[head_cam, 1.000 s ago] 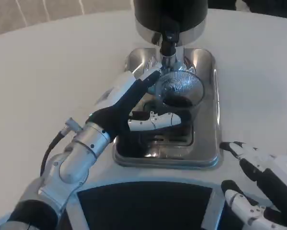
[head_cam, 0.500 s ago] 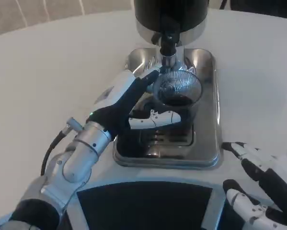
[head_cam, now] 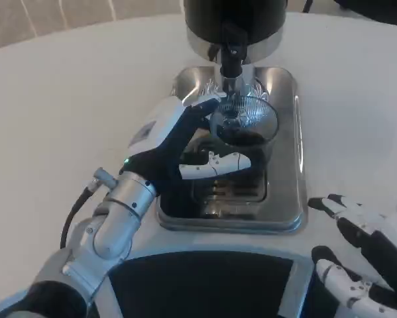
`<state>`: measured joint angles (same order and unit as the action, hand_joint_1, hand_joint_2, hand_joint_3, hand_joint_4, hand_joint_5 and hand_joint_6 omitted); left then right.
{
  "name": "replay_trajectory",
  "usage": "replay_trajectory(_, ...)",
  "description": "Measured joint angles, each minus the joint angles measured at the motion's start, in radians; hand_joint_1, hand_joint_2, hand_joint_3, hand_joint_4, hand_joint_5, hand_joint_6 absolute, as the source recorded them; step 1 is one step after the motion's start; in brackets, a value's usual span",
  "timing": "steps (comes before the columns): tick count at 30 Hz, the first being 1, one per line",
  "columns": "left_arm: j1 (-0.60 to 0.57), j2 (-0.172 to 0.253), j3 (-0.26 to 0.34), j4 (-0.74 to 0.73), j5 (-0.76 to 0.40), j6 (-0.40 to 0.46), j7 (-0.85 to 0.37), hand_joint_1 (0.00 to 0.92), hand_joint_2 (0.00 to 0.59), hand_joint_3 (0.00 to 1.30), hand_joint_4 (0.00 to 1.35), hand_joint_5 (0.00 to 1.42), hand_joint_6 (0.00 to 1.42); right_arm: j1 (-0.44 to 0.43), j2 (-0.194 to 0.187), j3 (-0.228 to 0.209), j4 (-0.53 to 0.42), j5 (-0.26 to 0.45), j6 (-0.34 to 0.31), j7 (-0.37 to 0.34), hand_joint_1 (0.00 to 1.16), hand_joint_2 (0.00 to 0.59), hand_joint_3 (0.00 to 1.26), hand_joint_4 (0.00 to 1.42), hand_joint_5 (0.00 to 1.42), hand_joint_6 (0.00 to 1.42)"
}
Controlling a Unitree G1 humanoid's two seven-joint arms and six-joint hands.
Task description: Grasp the cup under the faucet to collect the drink, then remove the cup.
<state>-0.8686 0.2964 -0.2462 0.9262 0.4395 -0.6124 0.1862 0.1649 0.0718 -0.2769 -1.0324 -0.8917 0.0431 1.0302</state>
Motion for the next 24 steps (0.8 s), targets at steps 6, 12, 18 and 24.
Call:
replay_trajectory(6,0.041,-0.012,-0.001,-0.038,0.012,0.005,0.096,0.475,0.123,0.75,0.78,1.05,0.75,0.003,0.0,0.004,0.0,0.0,0.0,-0.01,0.15,0.519,0.07,0.0,0.0,0.0)
replay_trajectory(12,0.089,-0.023,0.001,-0.083,0.05,0.022,0.175,0.515,0.127,0.95,1.01,1.28,1.01,0.006,0.0,0.0,0.0,0.006,0.0,-0.015,0.16,0.521,0.07,0.0,0.0,0.0)
replay_trajectory(18,0.113,-0.022,0.004,-0.116,0.064,0.034,0.191,0.517,0.115,0.99,1.1,1.37,1.09,0.009,0.0,-0.006,0.0,0.015,0.0,-0.028,0.16,0.521,0.07,0.0,0.0,0.0)
replay_trajectory(24,0.133,-0.015,0.017,-0.142,0.074,0.035,0.191,0.536,0.109,1.01,1.16,1.42,1.13,0.023,-0.001,-0.013,0.0,0.025,0.0,-0.034,0.17,0.521,0.07,0.0,0.0,0.0)
